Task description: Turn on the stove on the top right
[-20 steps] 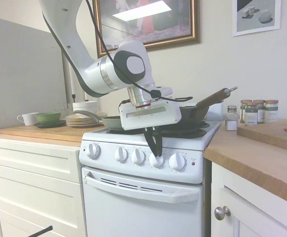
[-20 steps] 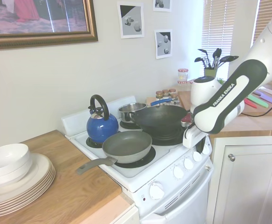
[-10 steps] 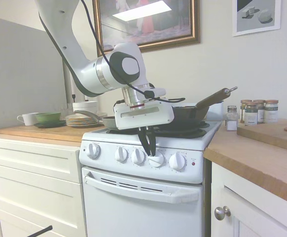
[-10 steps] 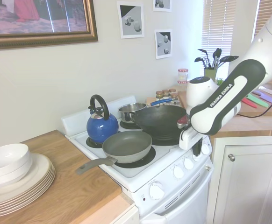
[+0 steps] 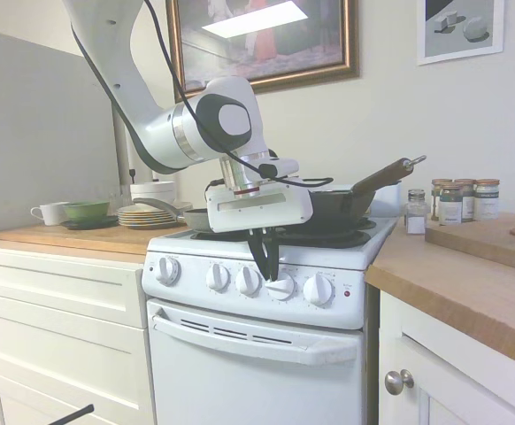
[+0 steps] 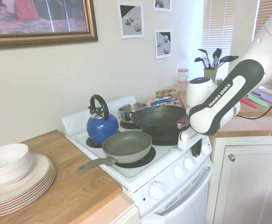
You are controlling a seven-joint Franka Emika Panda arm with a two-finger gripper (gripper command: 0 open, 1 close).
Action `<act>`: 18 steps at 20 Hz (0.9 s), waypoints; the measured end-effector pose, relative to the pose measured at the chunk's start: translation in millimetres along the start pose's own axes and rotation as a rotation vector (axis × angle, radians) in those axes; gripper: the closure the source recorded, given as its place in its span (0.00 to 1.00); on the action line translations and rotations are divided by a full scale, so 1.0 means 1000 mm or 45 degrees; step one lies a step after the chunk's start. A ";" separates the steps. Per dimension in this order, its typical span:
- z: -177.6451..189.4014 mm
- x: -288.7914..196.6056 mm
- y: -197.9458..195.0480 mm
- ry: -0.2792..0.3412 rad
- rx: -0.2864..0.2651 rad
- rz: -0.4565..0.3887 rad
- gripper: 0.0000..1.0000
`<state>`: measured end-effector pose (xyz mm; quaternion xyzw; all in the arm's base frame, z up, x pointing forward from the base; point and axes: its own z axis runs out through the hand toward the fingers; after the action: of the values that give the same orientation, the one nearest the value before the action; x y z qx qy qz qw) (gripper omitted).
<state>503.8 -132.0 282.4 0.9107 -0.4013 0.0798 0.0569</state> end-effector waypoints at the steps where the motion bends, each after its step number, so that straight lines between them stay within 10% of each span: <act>1: 0.005 -0.002 0.000 -0.009 -0.006 0.000 1.00; 18: 0.026 -0.020 -0.004 0.127 -0.089 -0.033 1.00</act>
<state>496.0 -118.6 253.2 0.9081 -0.3888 0.1101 0.1095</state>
